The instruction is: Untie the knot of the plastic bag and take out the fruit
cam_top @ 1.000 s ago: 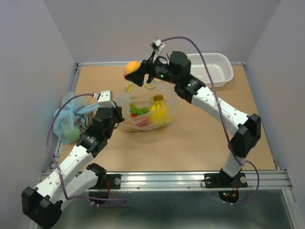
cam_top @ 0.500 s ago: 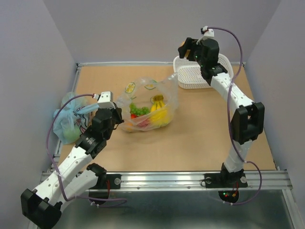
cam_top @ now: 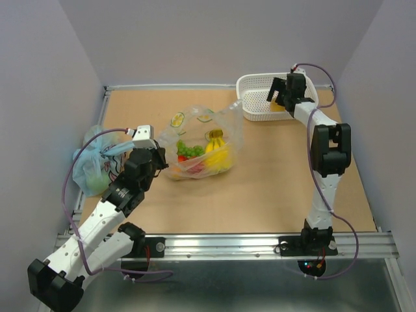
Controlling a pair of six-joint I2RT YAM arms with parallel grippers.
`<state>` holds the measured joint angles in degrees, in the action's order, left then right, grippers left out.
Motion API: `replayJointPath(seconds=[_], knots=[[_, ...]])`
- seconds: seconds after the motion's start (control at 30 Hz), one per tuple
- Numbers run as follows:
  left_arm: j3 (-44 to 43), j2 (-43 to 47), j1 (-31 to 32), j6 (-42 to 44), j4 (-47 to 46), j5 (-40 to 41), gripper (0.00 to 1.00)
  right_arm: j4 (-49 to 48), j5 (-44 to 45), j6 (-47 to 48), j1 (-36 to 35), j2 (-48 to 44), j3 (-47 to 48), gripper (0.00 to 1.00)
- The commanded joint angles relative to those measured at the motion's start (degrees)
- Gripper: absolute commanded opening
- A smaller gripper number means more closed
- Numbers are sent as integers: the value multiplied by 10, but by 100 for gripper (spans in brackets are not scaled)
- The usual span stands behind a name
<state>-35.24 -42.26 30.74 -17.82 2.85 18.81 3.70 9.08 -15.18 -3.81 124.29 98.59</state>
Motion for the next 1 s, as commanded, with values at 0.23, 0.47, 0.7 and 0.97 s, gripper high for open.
replayJointPath(seconds=[0.23,0.47,0.7,0.97], knots=[[3,1,2,10,-24,-10,0,18,-87,56,-31,-213,-49,100],[3,-5,1,-2,-22,-12,0,39,-193,117,-173,-399,-126,96],[4,-7,3,-11,-20,-21,0,52,-236,90,-295,-475,-161,99],[11,5,2,-73,22,-22,0,52,-130,68,-318,-421,-261,88]])
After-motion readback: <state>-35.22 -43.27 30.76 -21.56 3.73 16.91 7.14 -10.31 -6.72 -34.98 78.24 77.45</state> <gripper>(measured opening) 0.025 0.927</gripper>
